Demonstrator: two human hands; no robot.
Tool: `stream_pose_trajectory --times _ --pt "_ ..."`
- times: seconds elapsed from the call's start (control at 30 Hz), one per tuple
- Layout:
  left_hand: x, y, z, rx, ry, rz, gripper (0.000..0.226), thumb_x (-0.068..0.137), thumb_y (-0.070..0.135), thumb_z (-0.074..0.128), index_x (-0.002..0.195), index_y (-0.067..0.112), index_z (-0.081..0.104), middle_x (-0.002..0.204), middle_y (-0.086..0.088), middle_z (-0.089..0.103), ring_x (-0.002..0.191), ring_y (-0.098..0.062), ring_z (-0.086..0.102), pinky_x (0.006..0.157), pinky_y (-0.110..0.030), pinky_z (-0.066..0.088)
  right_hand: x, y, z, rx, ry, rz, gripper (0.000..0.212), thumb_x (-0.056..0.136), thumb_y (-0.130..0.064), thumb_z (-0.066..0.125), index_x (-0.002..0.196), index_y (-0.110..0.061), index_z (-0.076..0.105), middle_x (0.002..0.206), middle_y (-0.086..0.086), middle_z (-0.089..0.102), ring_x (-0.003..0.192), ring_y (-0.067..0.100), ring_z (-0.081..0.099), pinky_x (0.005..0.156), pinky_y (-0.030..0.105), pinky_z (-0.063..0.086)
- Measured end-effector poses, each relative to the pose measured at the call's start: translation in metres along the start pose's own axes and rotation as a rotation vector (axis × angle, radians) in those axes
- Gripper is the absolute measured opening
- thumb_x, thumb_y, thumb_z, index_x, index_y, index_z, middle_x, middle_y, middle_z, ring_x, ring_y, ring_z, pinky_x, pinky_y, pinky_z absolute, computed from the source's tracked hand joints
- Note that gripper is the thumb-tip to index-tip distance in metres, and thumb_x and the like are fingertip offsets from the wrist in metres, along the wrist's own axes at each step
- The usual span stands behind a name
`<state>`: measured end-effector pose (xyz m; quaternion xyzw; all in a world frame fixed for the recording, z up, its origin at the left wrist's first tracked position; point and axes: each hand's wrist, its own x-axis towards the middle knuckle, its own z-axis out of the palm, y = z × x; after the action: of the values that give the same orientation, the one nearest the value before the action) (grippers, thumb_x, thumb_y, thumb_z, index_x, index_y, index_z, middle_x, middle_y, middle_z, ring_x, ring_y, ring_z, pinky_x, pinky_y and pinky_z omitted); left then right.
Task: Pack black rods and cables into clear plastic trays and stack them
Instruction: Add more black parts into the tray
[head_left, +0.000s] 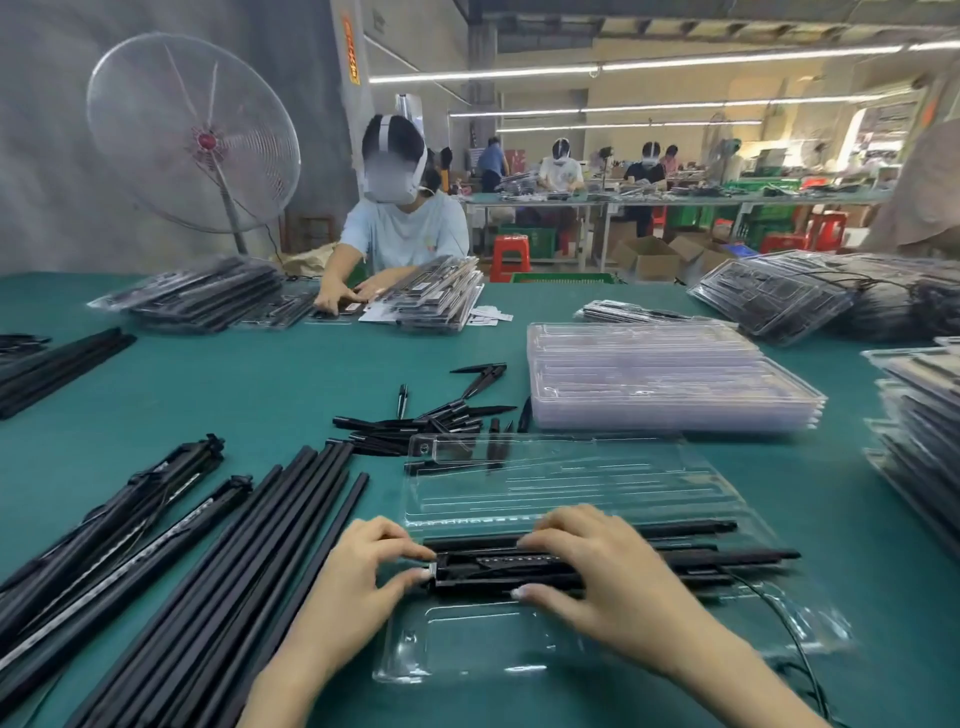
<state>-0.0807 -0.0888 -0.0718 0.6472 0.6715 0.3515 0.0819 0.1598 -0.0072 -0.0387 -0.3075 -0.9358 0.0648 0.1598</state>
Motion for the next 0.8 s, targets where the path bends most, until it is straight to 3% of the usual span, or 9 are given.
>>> stream_pose_trajectory --times 0.1,0.3,0.47,0.6,0.8 --pt "-0.002 0.000 0.000 -0.030 0.025 -0.014 0.009 0.076 0.019 0.079 0.083 0.024 0.078 0.085 0.013 0.061 0.091 -0.004 0.054 0.083 -0.010 0.036 0.035 -0.017 0.019 -0.041 -0.080 -0.038 0.060 0.086 -0.063 0.050 0.135 -0.028 0.050 0.129 -0.010 0.048 0.123 0.011 0.039 0.097 0.028 0.030" --pt "-0.002 -0.004 0.003 -0.055 0.038 -0.036 0.004 0.080 0.019 0.076 0.083 0.021 0.078 0.087 0.014 0.058 0.093 -0.005 0.054 0.085 -0.013 0.037 0.067 -0.030 0.041 -0.018 -0.124 -0.039 0.053 0.079 -0.056 0.065 0.124 -0.029 0.059 0.115 -0.004 0.055 0.114 0.017 0.046 0.086 0.030 0.033" --pt "-0.005 -0.002 0.003 0.022 0.065 -0.014 0.012 0.081 0.027 0.074 0.092 0.031 0.075 0.088 0.023 0.055 0.095 -0.002 0.052 0.090 -0.031 0.041 0.060 -0.028 0.045 0.159 -0.060 -0.077 0.037 0.080 -0.047 0.068 0.114 -0.031 0.065 0.110 -0.009 0.060 0.107 0.010 0.051 0.087 0.025 0.040" --pt "-0.009 0.001 0.003 0.134 0.129 0.075 0.014 0.074 0.033 0.080 0.087 0.034 0.075 0.087 0.023 0.060 0.092 0.002 0.048 0.081 -0.028 0.040 0.056 -0.031 0.049 0.325 -0.019 -0.039 0.026 0.080 -0.042 0.071 0.098 -0.022 0.072 0.100 -0.007 0.065 0.097 0.010 0.056 0.085 0.025 0.043" --pt "-0.013 0.000 0.004 0.241 0.074 0.074 0.025 0.075 0.051 0.073 0.096 0.038 0.074 0.092 0.027 0.061 0.095 0.004 0.042 0.083 -0.023 0.030 0.064 -0.031 0.044 0.496 -0.095 0.069 0.036 0.070 -0.026 0.082 0.102 -0.019 0.068 0.099 -0.004 0.070 0.095 0.007 0.062 0.087 0.024 0.048"
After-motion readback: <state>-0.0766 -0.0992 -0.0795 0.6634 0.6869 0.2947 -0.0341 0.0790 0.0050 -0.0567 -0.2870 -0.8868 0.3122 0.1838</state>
